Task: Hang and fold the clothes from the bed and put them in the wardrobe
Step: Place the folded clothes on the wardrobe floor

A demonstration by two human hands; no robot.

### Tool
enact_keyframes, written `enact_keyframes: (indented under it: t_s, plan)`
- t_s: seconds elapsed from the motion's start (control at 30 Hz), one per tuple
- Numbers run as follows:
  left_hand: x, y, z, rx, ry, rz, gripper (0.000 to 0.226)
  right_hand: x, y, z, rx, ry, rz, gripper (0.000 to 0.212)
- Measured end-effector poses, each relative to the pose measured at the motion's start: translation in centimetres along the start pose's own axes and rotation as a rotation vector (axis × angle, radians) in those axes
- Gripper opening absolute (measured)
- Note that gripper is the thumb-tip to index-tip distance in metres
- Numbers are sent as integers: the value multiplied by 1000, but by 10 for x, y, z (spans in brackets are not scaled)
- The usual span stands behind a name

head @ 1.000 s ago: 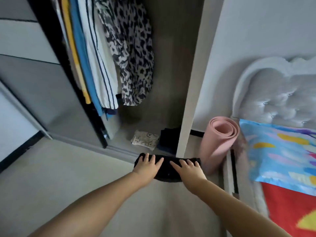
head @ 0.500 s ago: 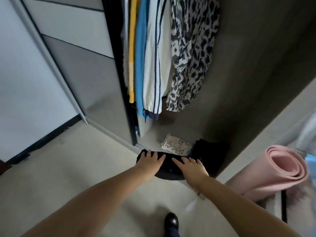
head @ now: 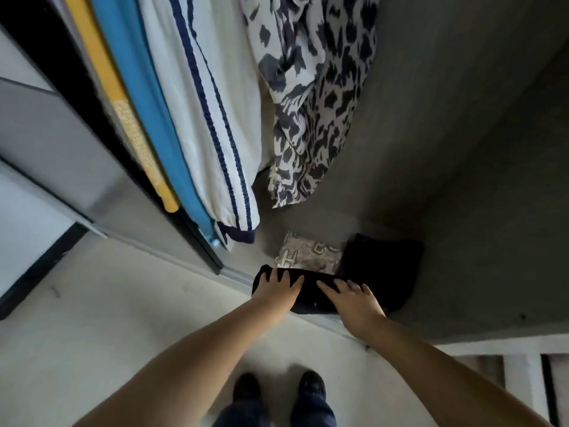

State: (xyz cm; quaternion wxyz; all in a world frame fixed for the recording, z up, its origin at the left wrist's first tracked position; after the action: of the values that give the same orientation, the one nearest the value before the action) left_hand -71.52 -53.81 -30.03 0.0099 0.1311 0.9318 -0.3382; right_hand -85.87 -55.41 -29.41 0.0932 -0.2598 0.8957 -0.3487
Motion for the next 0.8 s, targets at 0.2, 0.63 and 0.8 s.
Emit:
enact_keyframes:
  t_s: [0.2, 0.63, 0.8]
  plan:
    - [-23, 48, 160, -16, 92, 45, 74, 8, 52, 147, -61, 63, 80, 89]
    - [-62, 58, 500, 448, 84, 200, 75, 99, 106, 462, 318, 255, 95, 92]
    - [-57, 101, 578, 422, 117, 168, 92, 106, 158, 531, 261, 263, 225, 99]
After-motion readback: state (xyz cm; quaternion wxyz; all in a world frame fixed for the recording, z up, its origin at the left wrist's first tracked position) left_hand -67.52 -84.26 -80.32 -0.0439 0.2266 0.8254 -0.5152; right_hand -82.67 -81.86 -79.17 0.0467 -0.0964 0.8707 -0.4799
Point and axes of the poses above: each hand's wrist, its own z-axis towards the middle knuckle, its own y-axis out of the palm, x = y × z, the point moved 7 cm from there along z, towards the middle knuckle, and after that the axes turned 14 degrees about -x, right-handed, at the moved point
